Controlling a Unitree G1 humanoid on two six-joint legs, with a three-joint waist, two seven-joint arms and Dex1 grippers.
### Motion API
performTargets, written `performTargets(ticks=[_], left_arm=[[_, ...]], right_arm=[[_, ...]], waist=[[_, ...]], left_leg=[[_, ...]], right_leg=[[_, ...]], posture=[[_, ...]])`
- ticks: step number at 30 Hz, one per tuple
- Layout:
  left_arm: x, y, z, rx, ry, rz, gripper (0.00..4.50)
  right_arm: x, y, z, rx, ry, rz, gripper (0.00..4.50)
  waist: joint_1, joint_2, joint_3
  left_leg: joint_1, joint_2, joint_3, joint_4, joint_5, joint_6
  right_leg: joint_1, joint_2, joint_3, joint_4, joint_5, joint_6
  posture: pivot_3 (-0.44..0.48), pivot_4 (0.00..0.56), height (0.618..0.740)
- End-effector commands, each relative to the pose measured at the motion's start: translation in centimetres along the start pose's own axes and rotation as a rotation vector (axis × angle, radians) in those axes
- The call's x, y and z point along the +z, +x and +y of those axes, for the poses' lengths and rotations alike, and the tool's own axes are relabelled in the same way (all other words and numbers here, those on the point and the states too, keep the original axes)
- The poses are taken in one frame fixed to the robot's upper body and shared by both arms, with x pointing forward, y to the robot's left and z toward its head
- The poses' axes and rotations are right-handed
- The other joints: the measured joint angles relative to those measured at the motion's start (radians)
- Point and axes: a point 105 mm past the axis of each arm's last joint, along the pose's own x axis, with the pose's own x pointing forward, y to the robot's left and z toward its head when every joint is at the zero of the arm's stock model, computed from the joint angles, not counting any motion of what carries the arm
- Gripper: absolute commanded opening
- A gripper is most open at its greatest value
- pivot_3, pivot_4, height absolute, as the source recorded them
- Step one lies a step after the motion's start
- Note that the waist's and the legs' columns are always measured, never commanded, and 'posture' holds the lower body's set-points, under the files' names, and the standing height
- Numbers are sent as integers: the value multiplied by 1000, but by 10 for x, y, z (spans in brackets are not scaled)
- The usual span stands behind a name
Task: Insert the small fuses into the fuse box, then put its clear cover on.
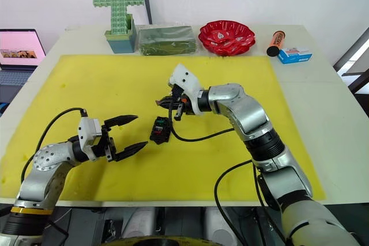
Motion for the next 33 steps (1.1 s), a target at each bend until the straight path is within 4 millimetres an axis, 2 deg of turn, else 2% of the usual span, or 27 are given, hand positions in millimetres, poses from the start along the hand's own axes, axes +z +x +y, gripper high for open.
performTargets(ticks=[1,17,33], left_arm=[[9,-1,3,7,42,-27,4500],[5,-1,1,10,45,-26,4500],[16,6,1,0,52,-32,4500]], right_arm=[[6,1,3,13,-54,-14,33],[-13,8,8,43,-69,33,33],[-19,13,8,32,-71,60,33]], waist=[[0,0,0],[0,0,0],[1,0,0]], left_leg=[[0,0,0,0,0,0],[0,0,0,0,0,0],[0,0,0,0,0,0]], right_leg=[[0,0,0,0,0,0],[0,0,0,0,0,0],[0,0,0,0,0,0]], posture=[[0,150,740],[0,150,740],[0,150,740]])
